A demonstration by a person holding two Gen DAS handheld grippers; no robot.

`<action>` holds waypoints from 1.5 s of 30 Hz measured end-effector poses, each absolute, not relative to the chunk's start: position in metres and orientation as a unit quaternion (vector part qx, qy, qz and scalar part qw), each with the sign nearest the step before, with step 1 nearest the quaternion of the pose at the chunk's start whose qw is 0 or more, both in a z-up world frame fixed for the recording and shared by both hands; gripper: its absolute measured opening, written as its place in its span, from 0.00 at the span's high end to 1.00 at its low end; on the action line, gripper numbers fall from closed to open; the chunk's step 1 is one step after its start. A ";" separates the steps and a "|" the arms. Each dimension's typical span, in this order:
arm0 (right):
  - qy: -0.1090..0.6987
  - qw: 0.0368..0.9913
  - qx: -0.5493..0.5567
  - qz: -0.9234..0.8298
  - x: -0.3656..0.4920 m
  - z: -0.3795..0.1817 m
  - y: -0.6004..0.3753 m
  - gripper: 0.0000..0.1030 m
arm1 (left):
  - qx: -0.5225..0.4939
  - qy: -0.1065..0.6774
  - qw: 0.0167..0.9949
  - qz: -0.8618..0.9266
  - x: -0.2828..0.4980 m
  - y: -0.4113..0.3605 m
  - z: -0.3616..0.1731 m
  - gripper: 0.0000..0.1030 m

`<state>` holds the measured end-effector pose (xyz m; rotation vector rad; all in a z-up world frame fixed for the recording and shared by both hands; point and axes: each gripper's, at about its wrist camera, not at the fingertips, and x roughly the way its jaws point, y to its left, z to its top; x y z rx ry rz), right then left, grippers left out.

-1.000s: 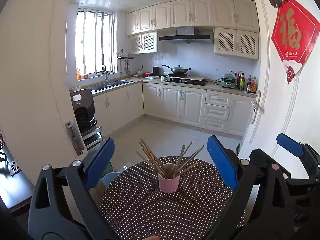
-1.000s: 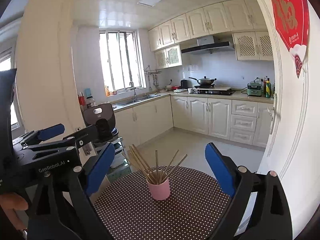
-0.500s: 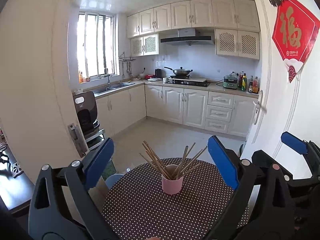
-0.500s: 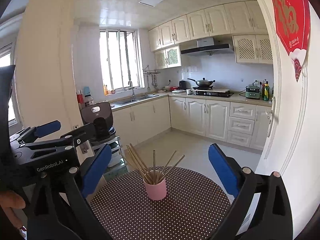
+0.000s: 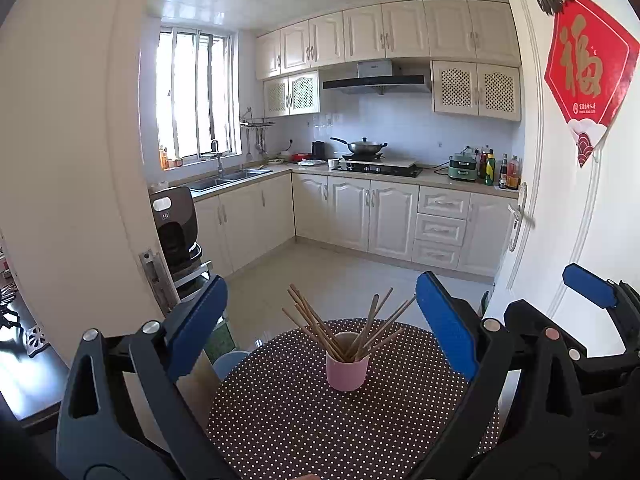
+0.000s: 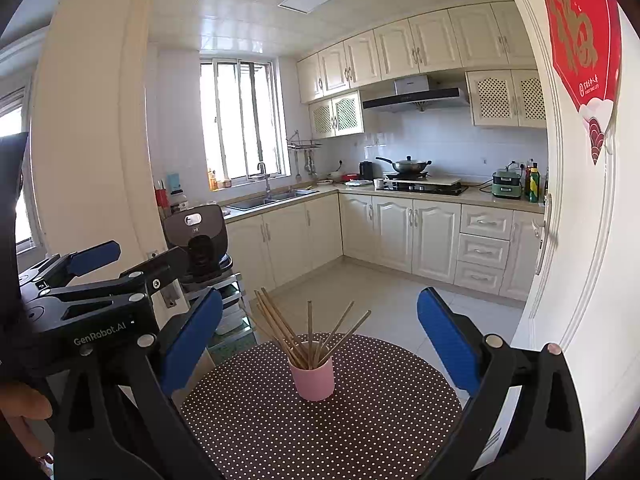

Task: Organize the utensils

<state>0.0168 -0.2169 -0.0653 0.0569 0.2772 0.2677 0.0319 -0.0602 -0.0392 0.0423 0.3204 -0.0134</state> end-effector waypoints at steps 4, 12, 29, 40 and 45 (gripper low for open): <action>0.138 0.981 0.028 0.133 0.017 -0.066 -0.217 0.08 | 0.022 0.158 0.987 -0.006 0.032 -0.061 -0.039 0.09; 0.139 0.981 0.028 0.133 0.016 -0.066 -0.216 0.08 | 0.025 0.157 0.987 -0.004 0.031 -0.061 -0.038 0.08; 0.137 0.981 0.025 0.132 0.016 -0.065 -0.220 0.08 | 0.030 0.151 0.988 -0.004 0.032 -0.060 -0.037 0.08; 0.138 0.981 0.024 0.132 0.017 -0.065 -0.222 0.08 | 0.030 0.150 0.988 -0.003 0.033 -0.059 -0.037 0.08; 0.136 0.982 0.022 0.131 0.016 -0.065 -0.223 0.08 | 0.031 0.151 0.988 -0.004 0.033 -0.059 -0.037 0.08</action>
